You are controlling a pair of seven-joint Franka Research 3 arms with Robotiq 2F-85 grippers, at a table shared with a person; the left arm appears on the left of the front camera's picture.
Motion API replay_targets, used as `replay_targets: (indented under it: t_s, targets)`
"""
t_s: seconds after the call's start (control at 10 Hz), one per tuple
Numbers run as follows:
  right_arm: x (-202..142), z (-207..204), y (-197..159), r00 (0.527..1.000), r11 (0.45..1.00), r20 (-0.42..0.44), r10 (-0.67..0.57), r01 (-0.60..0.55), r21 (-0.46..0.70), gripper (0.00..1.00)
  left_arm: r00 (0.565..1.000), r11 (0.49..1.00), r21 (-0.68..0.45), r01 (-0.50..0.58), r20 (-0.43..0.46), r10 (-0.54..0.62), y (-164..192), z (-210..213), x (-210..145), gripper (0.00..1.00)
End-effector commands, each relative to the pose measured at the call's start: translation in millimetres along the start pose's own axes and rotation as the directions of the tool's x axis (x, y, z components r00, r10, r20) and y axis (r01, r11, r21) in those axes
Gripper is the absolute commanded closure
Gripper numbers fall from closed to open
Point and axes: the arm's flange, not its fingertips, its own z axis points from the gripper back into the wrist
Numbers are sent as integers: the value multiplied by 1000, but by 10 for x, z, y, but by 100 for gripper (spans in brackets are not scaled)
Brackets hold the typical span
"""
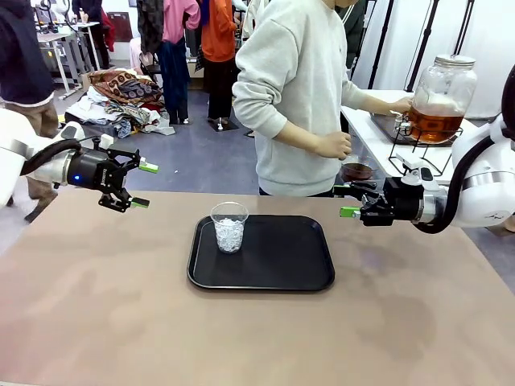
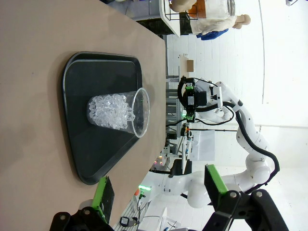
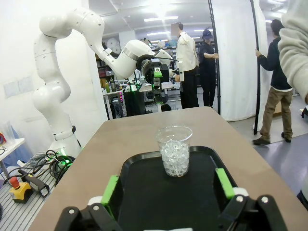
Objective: Pour the drink into the iced cup.
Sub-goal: Pick up the iced cup indicated by the human and present it to them.
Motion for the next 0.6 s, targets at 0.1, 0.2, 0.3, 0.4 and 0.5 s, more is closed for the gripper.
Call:
replay_targets:
  t_s: [0.1,0.2,0.3,0.4,0.5]
  targets:
    - [18,3,-12,1000,1000,-1,5,-5,-2,0,1000,1000,9,-14,-7,14,-11,8,-5,0]
    - [18,3,-12,1000,1000,-1,5,-5,-2,0,1000,1000,9,-14,-7,14,-11,8,-5,0]
    - [18,3,-12,1000,1000,-1,5,-5,-2,0,1000,1000,9,-14,-7,14,-11,8,-5,0]
    - [18,3,-12,1000,1000,-1,5,-5,-2,0,1000,1000,9,-14,-7,14,-11,8,-5,0]
    - [18,3,-12,1000,1000,-1,5,-5,-2,0,1000,1000,9,-14,-7,14,-11,8,-5,0]
